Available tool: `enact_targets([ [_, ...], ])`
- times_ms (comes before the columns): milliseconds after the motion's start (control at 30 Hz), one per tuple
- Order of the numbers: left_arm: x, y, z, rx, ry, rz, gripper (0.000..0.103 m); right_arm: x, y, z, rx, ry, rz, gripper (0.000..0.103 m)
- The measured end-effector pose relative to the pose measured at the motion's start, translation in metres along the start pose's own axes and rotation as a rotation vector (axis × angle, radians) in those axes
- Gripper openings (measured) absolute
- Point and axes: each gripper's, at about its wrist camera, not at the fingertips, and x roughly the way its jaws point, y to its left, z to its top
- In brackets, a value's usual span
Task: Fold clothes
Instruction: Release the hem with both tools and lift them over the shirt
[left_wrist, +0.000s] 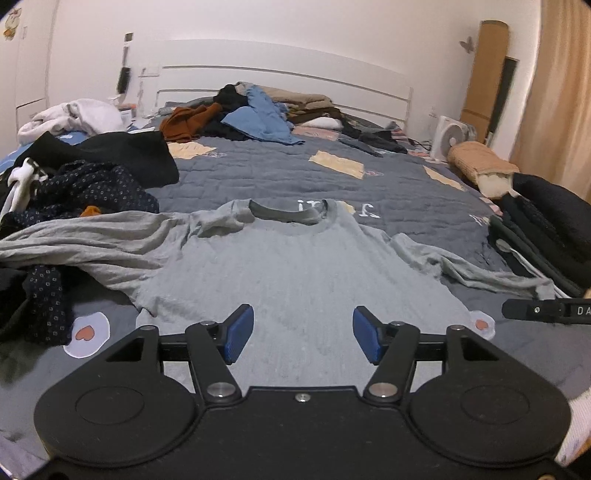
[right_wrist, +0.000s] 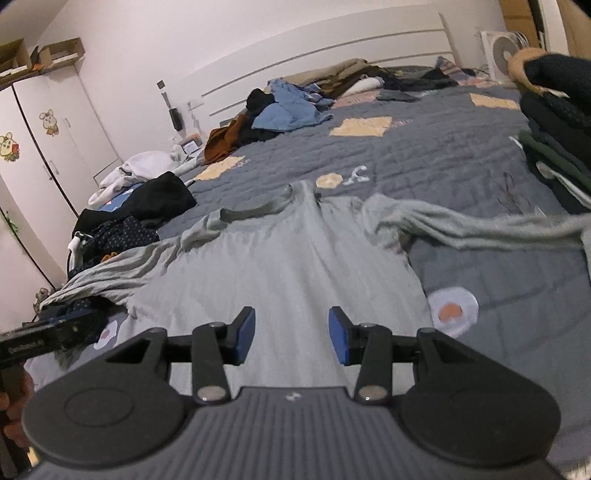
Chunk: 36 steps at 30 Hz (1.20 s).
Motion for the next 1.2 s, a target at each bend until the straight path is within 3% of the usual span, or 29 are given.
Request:
enact_targets([
  [200,0.014,0.003,-0.009,-0.038,-0.001,0.037,0.059,0.021,0.008,0.004,-0.015,-0.012,0.03,0.043],
  [567,0.012,-0.007,-0.017,0.045,0.018,0.107,0.061,0.028,0.015,-0.009,-0.078,0.016,0.027,0.043],
  [700,0.013,-0.011,-0.02,0.062,0.015,0.118,0.066,0.027,0.015,-0.009,-0.09,0.014,0.017,0.043],
  [1067,0.022,-0.025,-0.019,0.065,0.017,0.08,0.067,0.018,-0.008,-0.011,-0.064,0.004,-0.041,0.044],
  [1200,0.024,-0.035,-0.019,0.056,0.01,0.032,0.069,0.011,-0.022,-0.01,-0.045,-0.013,-0.07,0.044],
])
